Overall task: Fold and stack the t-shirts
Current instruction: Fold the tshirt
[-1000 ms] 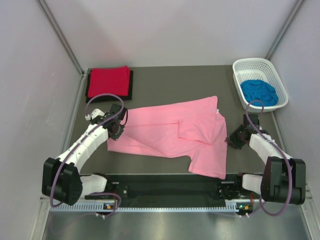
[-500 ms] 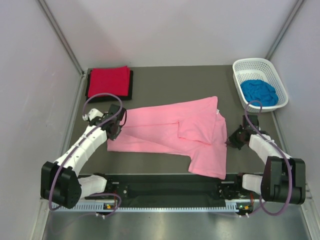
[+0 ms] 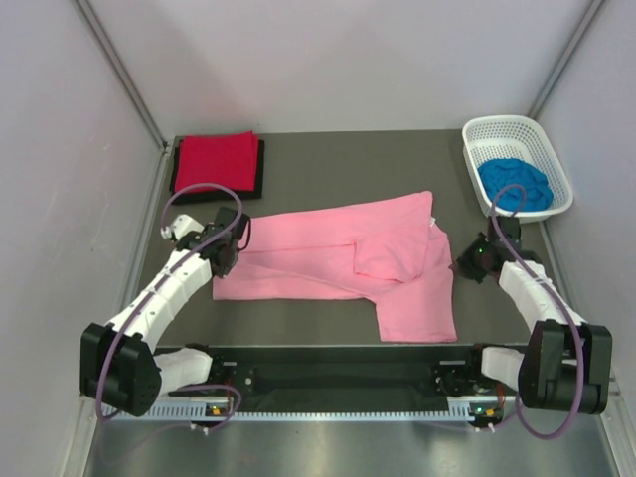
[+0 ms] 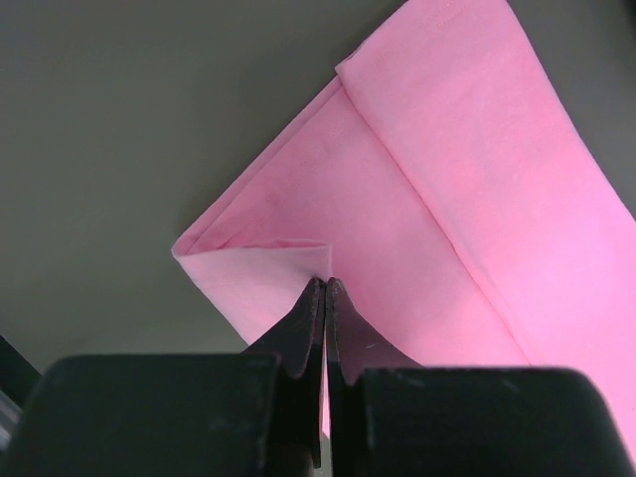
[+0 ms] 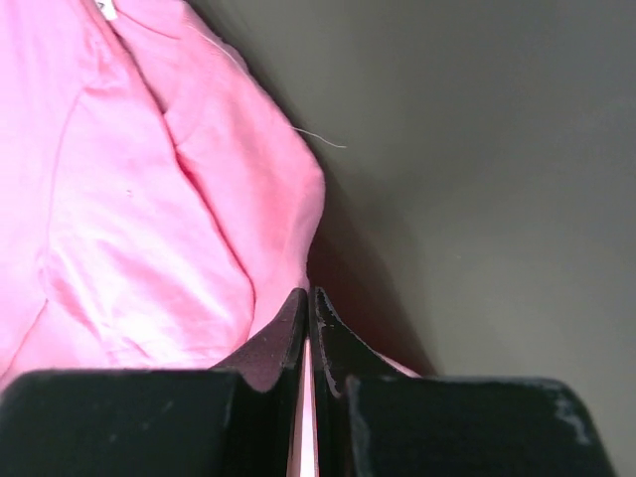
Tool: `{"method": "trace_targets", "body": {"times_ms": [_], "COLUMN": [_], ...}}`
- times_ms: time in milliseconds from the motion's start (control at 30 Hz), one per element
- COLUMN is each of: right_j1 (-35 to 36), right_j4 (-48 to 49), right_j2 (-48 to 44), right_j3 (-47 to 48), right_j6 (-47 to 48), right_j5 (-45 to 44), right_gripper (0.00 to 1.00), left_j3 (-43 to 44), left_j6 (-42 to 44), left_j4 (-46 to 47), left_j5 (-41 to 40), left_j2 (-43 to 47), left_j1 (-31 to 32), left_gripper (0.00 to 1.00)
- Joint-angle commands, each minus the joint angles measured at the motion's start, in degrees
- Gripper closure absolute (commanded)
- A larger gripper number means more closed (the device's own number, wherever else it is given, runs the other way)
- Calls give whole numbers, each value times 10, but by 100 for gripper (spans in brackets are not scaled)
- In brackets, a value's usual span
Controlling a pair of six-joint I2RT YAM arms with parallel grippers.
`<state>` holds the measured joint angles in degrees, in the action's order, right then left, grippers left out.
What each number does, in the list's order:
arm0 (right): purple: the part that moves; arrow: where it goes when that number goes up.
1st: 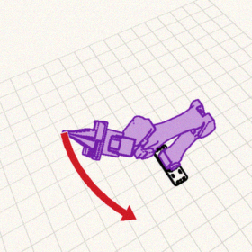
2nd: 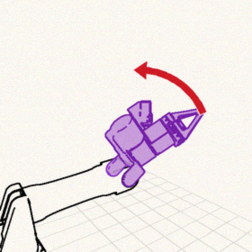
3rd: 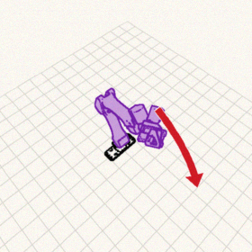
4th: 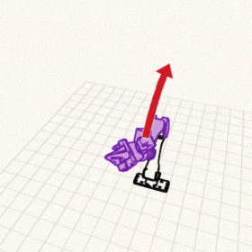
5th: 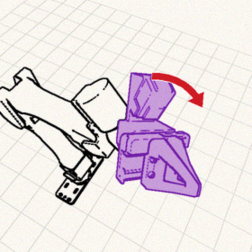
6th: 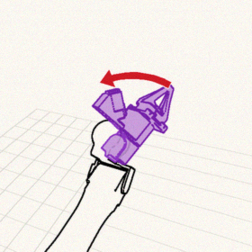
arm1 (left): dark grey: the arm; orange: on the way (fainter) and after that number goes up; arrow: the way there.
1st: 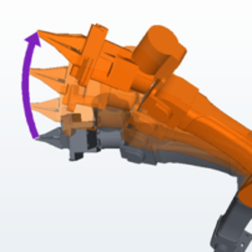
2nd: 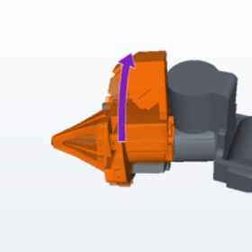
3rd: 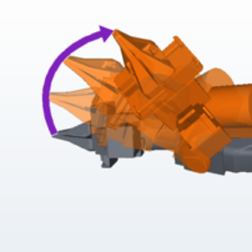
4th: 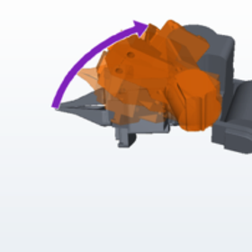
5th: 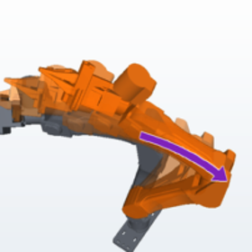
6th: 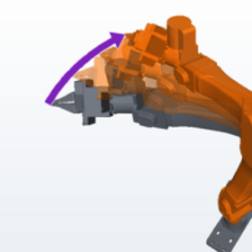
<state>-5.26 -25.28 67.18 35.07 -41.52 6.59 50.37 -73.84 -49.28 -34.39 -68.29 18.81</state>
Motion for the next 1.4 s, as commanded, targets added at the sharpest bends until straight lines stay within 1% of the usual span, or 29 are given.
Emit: {"method": "trace_targets", "body": {"times_ms": [0, 267, 533, 633, 800, 833, 933, 1067, 1200, 1367], "right_j1": [5, 5, 5, 5, 4, 4, 5, 5, 5, 7], "right_j4": [15, -12, -28, -35, 0, 23, 48, 69, 83, 85], "right_j2": [-1, 29, -7, -14, -14, -3, 38, 76, 110, 165], "right_j3": [35, 77, 74, 71, 60, 59, 76, 101, 133, 184], "right_j6": [12, 11, 14, 14, 14, 16, 27, 33, 40, 49], "right_j5": [2, 15, 18, 16, 27, 39, 68, 84, 103, 131], "right_gripper": [100, 100, 100, 100, 100, 100, 100, 100, 100, 100], "left_j3": [25, 32, 19, 13, -1, 0, 4, 8, 10, 15], "left_j6": [-10, -22, -27, -29, -31, -29, -26, -21, -10, 12], "left_j4": [-13, -31, -46, -50, -47, -47, -44, -40, -30, 5], "left_j5": [-28, -36, -31, -17, -34, -39, -45, -48, -48, -34], "left_j2": [-4, -3, 22, 32, 37, 34, 20, -5, -31, -50], "left_j1": [-3, -12, -12, -12, -12, -13, -18, -30, -54, -84], "left_gripper": [100, 100, 100, 100, 100, 100, 100, 100, 100, 100]}}
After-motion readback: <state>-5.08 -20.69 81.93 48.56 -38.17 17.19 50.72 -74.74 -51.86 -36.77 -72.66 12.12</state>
